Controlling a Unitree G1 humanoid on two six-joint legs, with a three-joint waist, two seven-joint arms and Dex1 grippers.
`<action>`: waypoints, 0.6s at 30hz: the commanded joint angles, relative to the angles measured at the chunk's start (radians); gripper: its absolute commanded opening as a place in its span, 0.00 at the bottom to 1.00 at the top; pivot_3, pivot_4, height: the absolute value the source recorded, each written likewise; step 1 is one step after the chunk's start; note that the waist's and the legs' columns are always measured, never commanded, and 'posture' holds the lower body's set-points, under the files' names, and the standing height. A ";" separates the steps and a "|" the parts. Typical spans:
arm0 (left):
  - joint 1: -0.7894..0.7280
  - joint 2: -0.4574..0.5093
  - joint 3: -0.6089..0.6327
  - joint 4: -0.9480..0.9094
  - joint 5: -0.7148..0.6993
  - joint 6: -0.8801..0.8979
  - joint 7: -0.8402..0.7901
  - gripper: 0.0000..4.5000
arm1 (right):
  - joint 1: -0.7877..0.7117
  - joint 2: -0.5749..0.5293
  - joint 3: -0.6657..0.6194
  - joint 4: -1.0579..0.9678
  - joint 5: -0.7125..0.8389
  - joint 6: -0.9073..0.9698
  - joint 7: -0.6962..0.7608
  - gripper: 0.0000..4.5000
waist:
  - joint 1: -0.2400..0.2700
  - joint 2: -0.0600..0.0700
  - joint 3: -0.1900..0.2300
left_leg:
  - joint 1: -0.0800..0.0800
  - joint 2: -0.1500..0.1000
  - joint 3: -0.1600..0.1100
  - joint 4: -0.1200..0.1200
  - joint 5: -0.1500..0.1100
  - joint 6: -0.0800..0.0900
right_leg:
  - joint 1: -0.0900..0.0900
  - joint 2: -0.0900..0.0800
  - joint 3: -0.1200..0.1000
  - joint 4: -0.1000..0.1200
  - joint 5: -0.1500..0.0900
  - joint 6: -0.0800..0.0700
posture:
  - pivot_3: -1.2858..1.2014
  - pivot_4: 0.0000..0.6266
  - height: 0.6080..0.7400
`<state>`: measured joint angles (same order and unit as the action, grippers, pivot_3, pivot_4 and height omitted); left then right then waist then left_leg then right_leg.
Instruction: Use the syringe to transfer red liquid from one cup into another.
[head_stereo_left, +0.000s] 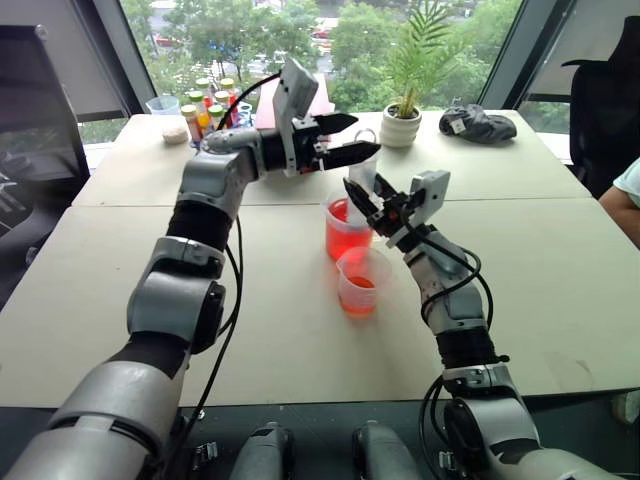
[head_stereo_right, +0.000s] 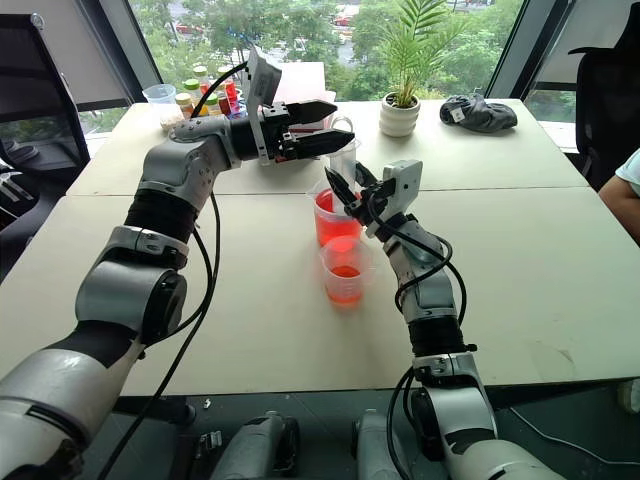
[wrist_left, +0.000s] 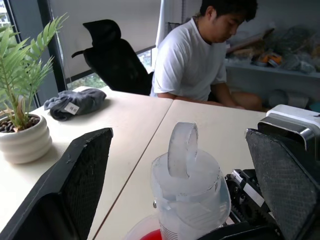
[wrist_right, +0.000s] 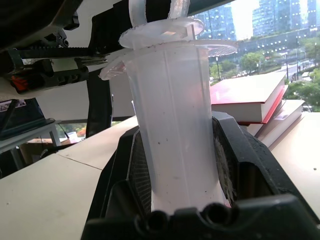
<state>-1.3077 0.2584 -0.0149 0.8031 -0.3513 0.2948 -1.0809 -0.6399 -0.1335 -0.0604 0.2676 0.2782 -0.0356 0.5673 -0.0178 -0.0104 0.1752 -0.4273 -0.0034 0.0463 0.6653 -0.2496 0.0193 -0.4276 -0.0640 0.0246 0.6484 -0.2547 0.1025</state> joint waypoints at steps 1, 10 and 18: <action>-0.038 -0.003 0.020 -0.006 0.004 -0.016 -0.012 0.60 | -0.002 -0.005 0.006 -0.062 0.003 -0.007 -0.004 0.30 | 0.000 0.000 0.000 | 0.000 0.000 0.000 0.000 0.000 0.000 | 0.000 0.000 0.000 0.000 0.000 0.000 | 0.52 0.24 1.00; -0.040 -0.005 0.023 -0.009 0.016 -0.022 -0.019 0.01 | -0.005 -0.017 0.013 -0.080 0.011 0.016 -0.005 0.30 | 0.000 0.000 0.000 | 0.000 0.000 0.000 0.000 0.000 0.000 | 0.000 0.000 0.000 0.000 0.000 0.000 | 0.52 0.24 1.00; -0.116 0.013 0.068 0.026 0.008 -0.058 0.029 0.01 | -0.011 -0.025 0.027 -0.061 0.023 0.056 0.024 0.30 | 0.001 0.000 0.000 | 0.000 0.000 0.000 0.000 0.000 0.000 | 0.000 0.000 0.000 0.000 0.000 0.000 | 0.52 0.24 1.00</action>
<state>-1.3503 0.2502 -0.0053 0.8537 -0.3358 0.2859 -1.0962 -0.6511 -0.1573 -0.0497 0.2371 0.2952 0.0146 0.5675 -0.0171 -0.0105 0.1753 -0.4274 -0.0035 0.0461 0.6654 -0.2496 0.0193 -0.4275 -0.0639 0.0246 0.6483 -0.2547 0.1025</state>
